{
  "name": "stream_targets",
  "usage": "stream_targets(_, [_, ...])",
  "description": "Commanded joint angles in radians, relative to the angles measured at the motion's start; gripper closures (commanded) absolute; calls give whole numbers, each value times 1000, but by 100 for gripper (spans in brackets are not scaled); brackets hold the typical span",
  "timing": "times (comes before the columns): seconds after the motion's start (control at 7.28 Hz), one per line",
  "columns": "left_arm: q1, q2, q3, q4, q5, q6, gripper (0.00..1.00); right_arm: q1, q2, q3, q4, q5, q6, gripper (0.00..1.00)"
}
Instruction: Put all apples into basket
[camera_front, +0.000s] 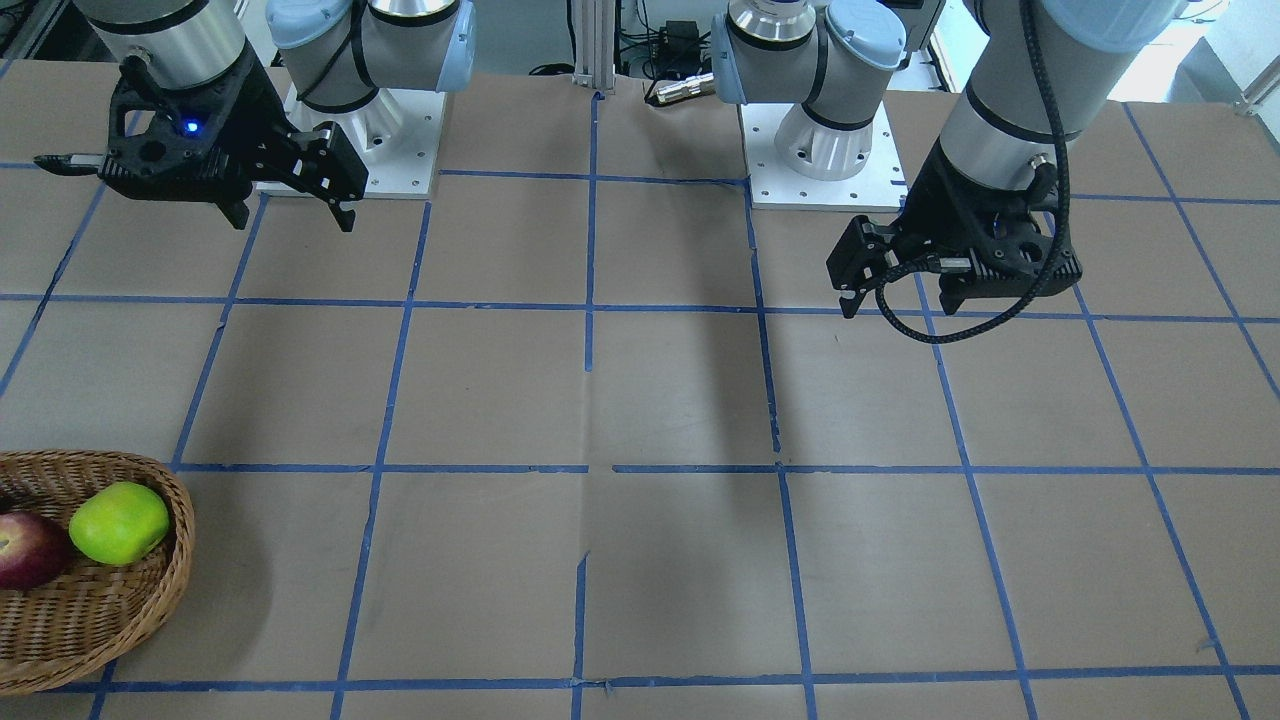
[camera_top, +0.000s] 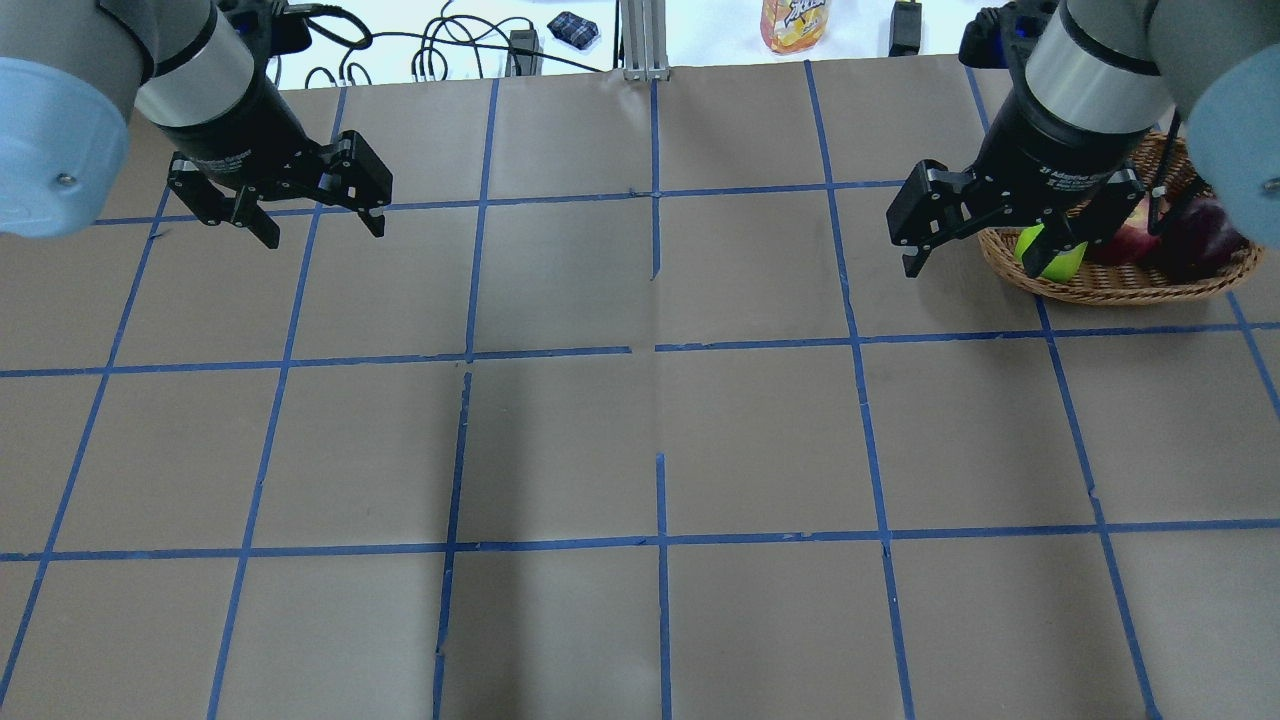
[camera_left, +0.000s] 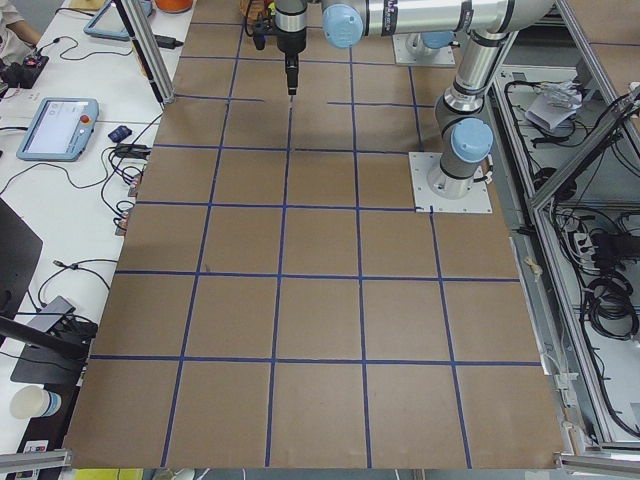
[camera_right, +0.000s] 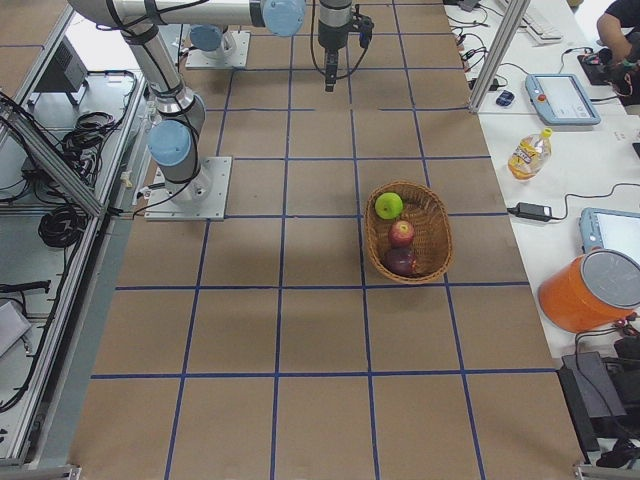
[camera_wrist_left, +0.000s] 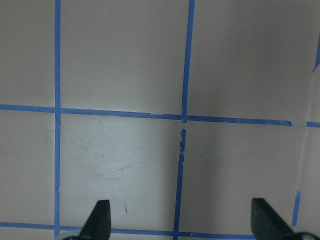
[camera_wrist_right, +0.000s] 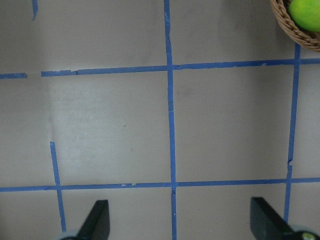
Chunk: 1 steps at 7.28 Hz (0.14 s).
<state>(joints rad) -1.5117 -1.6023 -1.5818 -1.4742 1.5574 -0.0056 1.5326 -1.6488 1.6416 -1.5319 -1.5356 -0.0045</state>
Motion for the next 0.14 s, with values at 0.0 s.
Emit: stream_targets(0.0, [-10,31,25,-3,-22,1,0,1,0,1,-1,5,0,0])
